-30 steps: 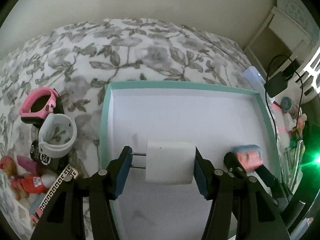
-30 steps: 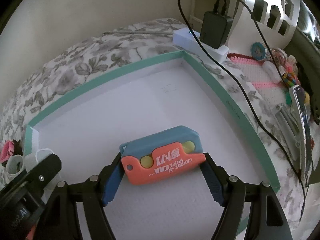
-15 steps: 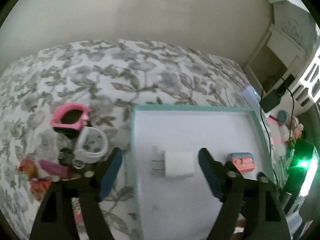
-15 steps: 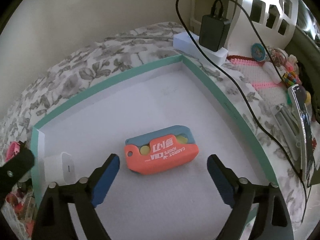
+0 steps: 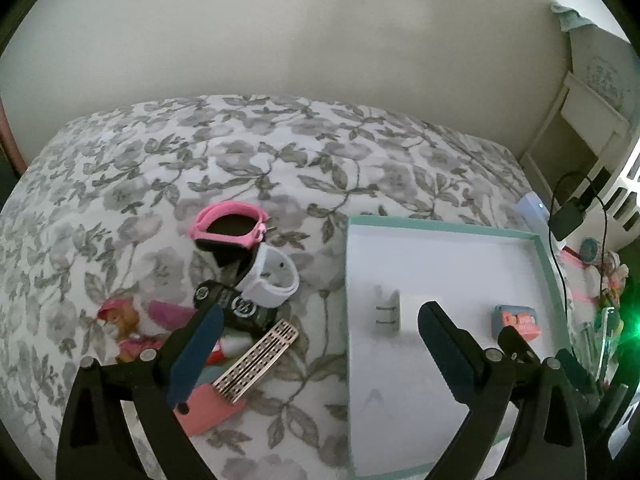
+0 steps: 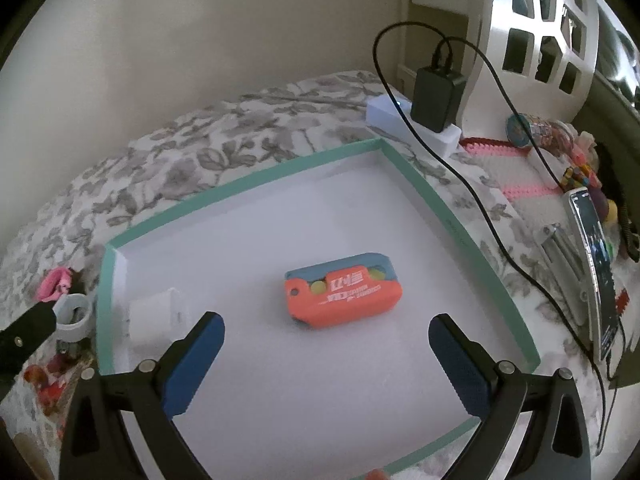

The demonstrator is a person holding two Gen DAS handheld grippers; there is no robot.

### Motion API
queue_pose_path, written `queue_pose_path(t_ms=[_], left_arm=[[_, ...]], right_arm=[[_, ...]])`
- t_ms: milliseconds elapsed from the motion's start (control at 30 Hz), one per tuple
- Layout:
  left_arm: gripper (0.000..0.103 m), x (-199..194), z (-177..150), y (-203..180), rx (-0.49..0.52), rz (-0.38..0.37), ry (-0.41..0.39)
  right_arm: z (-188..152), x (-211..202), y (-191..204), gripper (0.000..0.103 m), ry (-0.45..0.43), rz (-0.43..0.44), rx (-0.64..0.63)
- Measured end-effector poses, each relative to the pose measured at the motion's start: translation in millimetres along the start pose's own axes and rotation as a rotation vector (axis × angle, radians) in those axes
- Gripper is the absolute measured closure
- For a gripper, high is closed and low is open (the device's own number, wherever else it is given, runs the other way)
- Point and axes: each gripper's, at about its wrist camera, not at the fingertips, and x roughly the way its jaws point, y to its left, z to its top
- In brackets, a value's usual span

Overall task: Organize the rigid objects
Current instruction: 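Move both grippers back over the pile of objects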

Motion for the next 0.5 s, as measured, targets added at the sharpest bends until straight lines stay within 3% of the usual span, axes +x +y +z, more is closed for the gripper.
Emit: queue_pose_path(t_ms=[133, 267, 500], left_arm=[[0.005, -16, -4, 10, -0.014, 0.021, -0.018], [0.005, -32, -7, 22, -0.038, 0.061, -0.025], [0.005, -60, -4, 55, -0.083, 0.193, -0.039]], right_arm=[[-2, -12, 3, 0.0, -0.03, -0.008, -0.006], [-5, -24, 14, 0.0, -0.051, 0.038, -0.055], [-10, -53, 40, 0.0, -0.112, 0.141, -0.131]])
